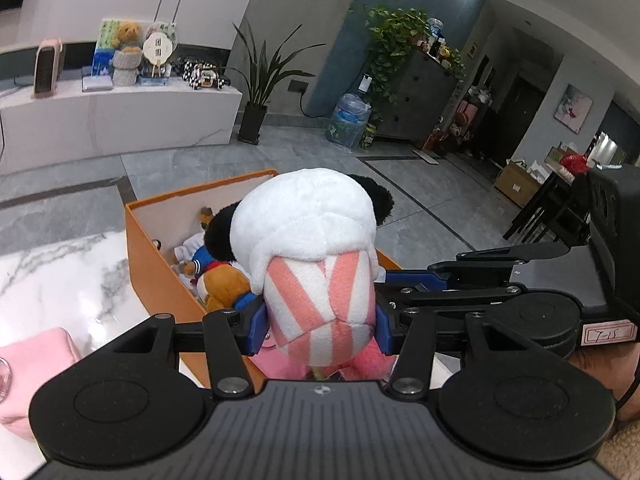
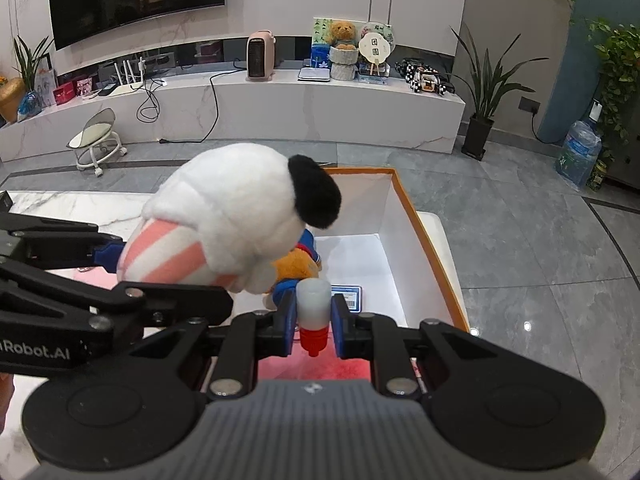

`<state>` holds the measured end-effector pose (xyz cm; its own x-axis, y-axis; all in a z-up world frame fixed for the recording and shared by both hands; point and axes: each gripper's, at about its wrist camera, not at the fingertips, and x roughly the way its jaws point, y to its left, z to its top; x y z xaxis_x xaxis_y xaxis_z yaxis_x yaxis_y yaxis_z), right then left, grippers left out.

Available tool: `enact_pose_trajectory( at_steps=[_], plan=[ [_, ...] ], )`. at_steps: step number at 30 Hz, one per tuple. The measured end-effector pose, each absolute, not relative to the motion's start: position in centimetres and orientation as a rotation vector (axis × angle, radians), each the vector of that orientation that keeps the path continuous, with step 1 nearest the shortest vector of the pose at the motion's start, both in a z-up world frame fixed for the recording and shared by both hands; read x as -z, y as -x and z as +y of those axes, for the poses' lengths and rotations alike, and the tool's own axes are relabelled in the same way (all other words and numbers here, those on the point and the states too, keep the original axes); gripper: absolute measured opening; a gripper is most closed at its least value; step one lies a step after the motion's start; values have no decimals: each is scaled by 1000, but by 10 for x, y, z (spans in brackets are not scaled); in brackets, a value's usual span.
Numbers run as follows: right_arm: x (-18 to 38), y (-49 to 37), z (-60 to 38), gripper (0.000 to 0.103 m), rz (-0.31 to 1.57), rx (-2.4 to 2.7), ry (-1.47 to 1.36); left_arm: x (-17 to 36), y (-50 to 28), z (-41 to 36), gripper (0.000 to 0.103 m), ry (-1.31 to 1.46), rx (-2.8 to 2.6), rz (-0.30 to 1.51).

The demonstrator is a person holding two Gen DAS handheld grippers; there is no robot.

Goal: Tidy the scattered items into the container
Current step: 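Open the left tool to drop the striped plush while the right tool releases the bottle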

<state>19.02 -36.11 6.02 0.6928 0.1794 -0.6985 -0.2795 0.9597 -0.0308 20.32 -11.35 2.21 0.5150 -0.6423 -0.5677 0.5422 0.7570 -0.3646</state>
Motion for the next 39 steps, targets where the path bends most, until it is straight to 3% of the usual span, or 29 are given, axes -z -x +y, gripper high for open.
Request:
enact_pose_trajectory(
  at_steps=[8, 11, 39],
  plan=[
    [-50, -204, -358, 23, 782, -232, 127, -15, -214, -109, 60, 194, 711, 764],
    [-50, -204, -359, 30, 779, -230, 127, -20, -213, -109, 60, 183, 709, 750],
    [-51, -200, -360, 33, 777, -229, 130, -16, -206, -112, 60, 157, 705, 768]
  ],
)
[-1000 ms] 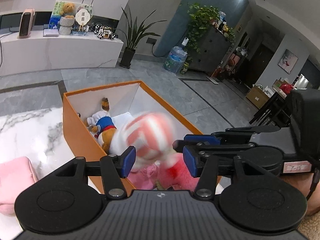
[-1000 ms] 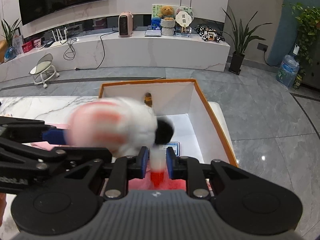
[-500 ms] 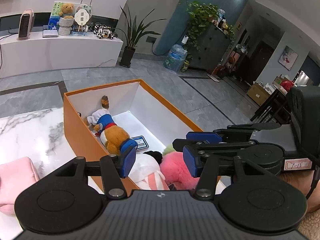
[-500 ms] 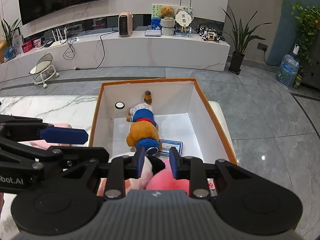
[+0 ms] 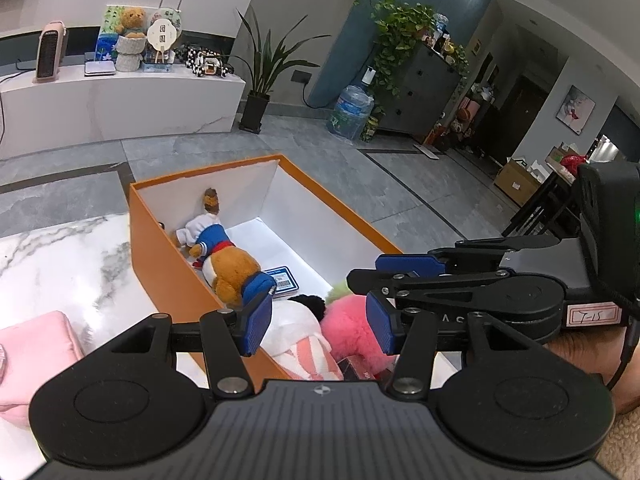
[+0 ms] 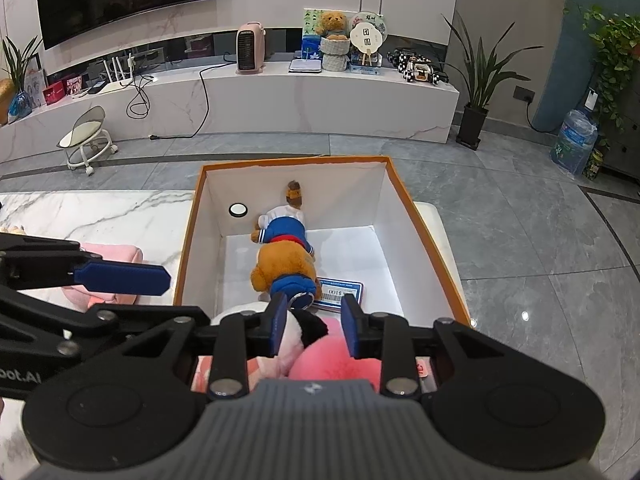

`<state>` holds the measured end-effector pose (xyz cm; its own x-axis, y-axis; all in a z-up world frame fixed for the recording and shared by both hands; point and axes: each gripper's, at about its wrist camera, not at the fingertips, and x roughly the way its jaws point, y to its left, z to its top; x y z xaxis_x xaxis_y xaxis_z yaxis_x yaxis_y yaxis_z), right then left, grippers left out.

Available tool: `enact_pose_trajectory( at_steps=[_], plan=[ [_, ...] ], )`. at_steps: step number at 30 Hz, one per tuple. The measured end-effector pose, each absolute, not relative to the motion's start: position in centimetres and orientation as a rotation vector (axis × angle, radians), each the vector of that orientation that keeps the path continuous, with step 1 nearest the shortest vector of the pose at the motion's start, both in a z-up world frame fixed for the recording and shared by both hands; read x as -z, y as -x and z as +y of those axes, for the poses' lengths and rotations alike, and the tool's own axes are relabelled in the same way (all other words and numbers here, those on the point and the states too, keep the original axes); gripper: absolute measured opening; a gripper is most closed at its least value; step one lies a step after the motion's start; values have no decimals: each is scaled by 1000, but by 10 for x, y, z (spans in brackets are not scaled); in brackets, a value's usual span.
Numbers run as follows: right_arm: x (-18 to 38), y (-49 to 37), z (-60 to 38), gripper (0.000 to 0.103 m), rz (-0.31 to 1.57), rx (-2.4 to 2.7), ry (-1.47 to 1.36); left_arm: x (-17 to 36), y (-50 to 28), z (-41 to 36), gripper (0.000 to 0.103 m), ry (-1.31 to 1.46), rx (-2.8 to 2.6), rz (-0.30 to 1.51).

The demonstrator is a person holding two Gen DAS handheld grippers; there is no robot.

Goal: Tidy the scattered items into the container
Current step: 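Open the left tool to drop the striped plush while the right tool releases the bottle, then move the left tool to the crocheted bunny while the right tool reaches the pink pouch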

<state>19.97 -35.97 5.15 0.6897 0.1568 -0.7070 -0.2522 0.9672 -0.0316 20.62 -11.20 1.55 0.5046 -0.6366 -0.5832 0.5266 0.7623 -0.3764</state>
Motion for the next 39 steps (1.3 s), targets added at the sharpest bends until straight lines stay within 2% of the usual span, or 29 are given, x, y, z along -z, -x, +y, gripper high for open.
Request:
enact_pose_trajectory(
  at_steps=[13, 17, 39],
  plan=[
    [-57, -197, -352, 34, 765, -238, 133, -24, -202, -96, 60, 169, 690, 749],
    [-61, -195, -342, 39, 748, -252, 140, -26, -199, -85, 60, 162, 683, 740],
    [-62, -198, -248, 41, 712, -384, 206, -29, -189, 69, 60, 197, 448, 702]
  ],
)
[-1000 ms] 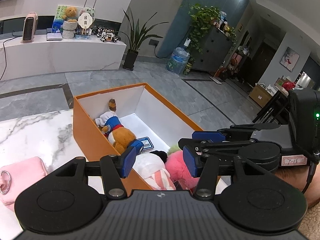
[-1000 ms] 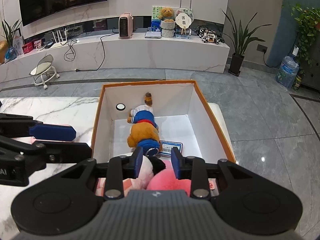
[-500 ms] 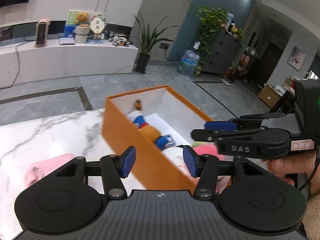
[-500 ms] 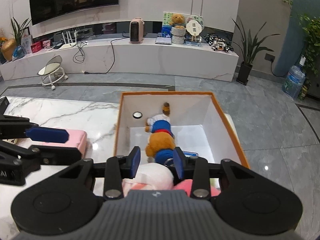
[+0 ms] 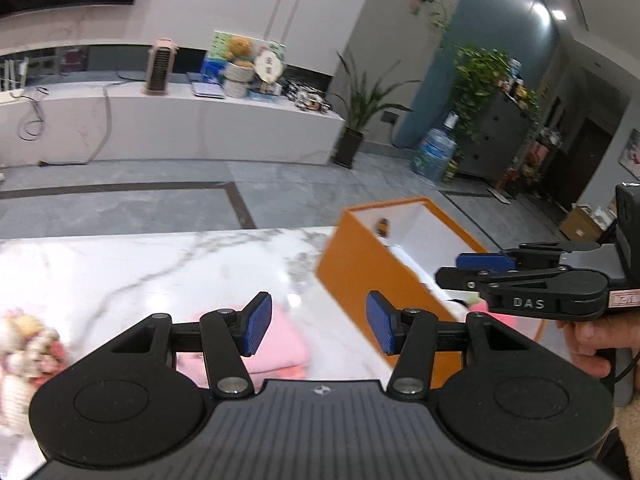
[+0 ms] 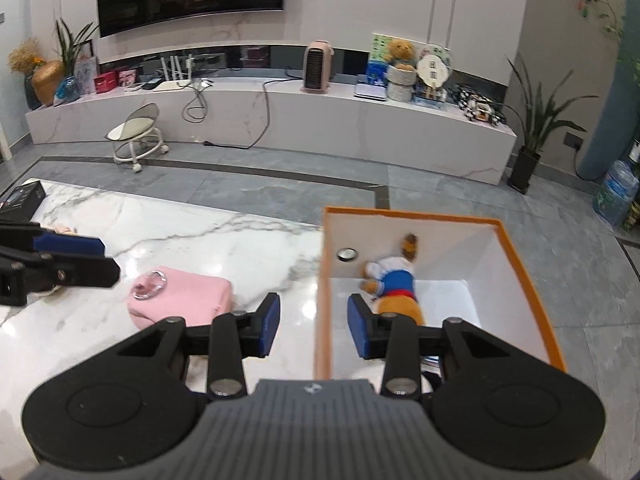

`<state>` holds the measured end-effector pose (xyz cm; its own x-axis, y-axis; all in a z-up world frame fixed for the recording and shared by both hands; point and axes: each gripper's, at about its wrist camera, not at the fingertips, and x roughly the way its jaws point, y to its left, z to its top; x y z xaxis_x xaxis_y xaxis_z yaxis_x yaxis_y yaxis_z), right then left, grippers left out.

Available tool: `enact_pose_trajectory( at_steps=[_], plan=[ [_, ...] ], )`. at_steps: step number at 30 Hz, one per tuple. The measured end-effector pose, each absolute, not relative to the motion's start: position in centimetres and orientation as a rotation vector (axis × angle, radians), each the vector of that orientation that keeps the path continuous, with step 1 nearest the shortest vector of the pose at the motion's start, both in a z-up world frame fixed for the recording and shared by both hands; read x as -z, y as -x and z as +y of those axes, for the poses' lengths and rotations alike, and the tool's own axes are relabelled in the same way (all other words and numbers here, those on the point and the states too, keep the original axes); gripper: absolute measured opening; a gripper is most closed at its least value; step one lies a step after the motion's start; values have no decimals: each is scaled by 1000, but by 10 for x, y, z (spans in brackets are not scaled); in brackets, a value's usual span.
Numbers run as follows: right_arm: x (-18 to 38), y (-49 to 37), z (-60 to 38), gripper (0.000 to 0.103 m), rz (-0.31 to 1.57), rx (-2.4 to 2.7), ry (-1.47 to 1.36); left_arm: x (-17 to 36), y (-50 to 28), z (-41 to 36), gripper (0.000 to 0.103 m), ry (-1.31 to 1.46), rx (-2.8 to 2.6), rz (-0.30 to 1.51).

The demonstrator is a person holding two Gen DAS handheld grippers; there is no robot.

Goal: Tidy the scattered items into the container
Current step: 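Move the left tool to the crocheted bunny while the right tool reaches the pink pouch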

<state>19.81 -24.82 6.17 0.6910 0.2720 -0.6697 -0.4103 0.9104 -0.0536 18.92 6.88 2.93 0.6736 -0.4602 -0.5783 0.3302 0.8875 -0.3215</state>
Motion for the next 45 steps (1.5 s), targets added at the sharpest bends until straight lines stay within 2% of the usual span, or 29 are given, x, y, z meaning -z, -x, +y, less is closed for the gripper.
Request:
enact_pose_trajectory(
  at_steps=[20, 26, 29, 33, 37, 41, 45],
  plan=[
    [-39, -208, -190, 41, 729, -492, 283, -12, -177, 169, 64, 208, 247, 736],
    [-32, -213, -178, 41, 731, -508, 288, -7, -179, 198, 67, 220, 181, 745],
    [-27, -216, -172, 48, 719, -513, 290, -8, -177, 210, 69, 237, 144, 732],
    [-19, -219, -163, 51, 709, -528, 284, -11, -178, 223, 74, 238, 107, 726],
    [-8, -225, -152, 58, 720, -553, 279, -7, -181, 237, 75, 221, 39, 744],
    [5, -230, -143, 76, 742, -561, 285, 0, -184, 248, 77, 251, 21, 757],
    [16, -233, -136, 85, 771, -581, 296, 13, -187, 251, 80, 246, 20, 788]
  ],
)
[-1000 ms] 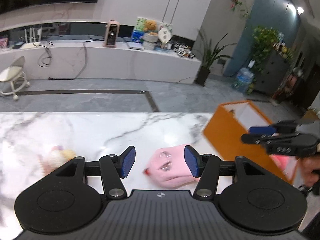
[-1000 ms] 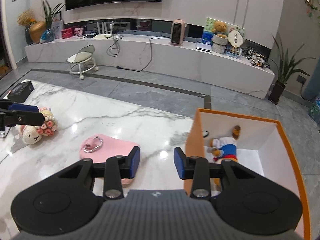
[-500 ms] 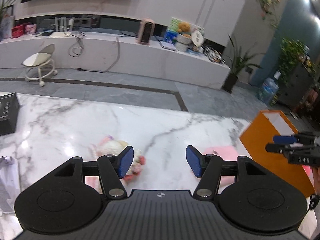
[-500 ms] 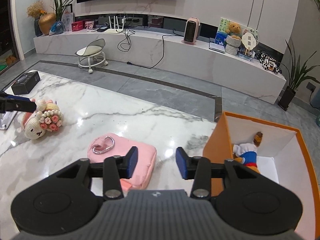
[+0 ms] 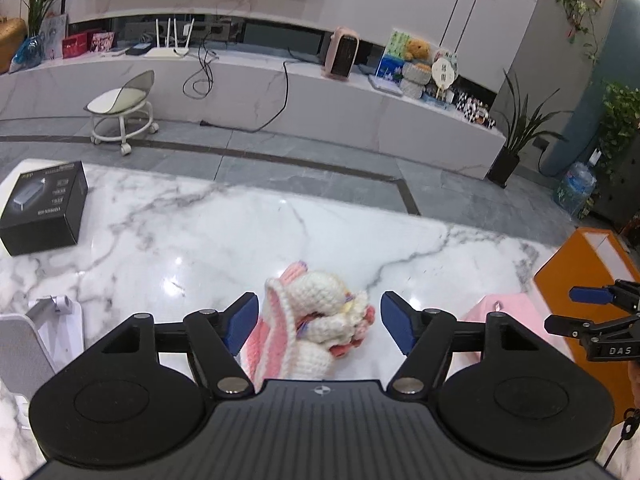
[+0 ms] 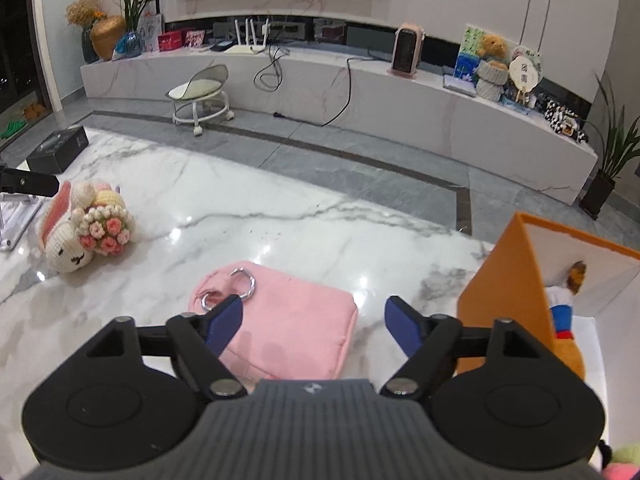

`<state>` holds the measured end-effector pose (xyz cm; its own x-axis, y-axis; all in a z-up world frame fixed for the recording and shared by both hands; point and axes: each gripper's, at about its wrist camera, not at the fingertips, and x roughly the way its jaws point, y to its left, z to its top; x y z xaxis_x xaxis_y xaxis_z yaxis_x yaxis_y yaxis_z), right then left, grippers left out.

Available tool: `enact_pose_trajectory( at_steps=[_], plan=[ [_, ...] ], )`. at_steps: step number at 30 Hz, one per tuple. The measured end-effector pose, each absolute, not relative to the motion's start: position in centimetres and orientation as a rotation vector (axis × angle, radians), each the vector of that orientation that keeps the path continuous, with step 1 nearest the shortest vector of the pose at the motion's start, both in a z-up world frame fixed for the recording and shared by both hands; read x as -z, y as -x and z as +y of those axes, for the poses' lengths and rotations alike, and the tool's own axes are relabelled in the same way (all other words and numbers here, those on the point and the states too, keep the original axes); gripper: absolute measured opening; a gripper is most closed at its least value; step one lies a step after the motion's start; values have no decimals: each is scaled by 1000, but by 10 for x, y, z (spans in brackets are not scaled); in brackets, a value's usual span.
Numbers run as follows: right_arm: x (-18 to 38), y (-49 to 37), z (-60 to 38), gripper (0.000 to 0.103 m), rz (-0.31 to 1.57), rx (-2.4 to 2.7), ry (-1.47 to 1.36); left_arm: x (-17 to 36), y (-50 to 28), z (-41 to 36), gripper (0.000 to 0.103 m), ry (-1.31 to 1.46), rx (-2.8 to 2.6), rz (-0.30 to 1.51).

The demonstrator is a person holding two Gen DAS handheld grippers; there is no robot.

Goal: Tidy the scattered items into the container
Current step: 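Move the left tool to the crocheted bunny while the right tool reaches the pink pouch, then grasp the crocheted bunny with the left tool while the right tool grasps the pink pouch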

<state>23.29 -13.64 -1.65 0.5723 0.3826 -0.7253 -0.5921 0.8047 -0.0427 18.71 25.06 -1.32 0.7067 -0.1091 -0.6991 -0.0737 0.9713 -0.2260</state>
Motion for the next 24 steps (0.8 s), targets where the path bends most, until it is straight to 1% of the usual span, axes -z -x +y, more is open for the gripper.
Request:
enact_pose_trajectory(
  at_steps=[5, 16, 21, 24],
  plan=[
    [27, -230, -127, 92, 775, -623, 338, 29, -191, 250, 80, 256, 23, 828],
    [49, -231, -117, 96, 816, -673, 371, 45, -198, 238, 80, 200, 51, 873],
    [54, -233, -113, 95, 820, -665, 400, 50, -199, 234, 82, 175, 52, 878],
    [52, -233, -111, 87, 821, -664, 403, 53, -200, 232, 82, 165, 52, 887]
  ],
)
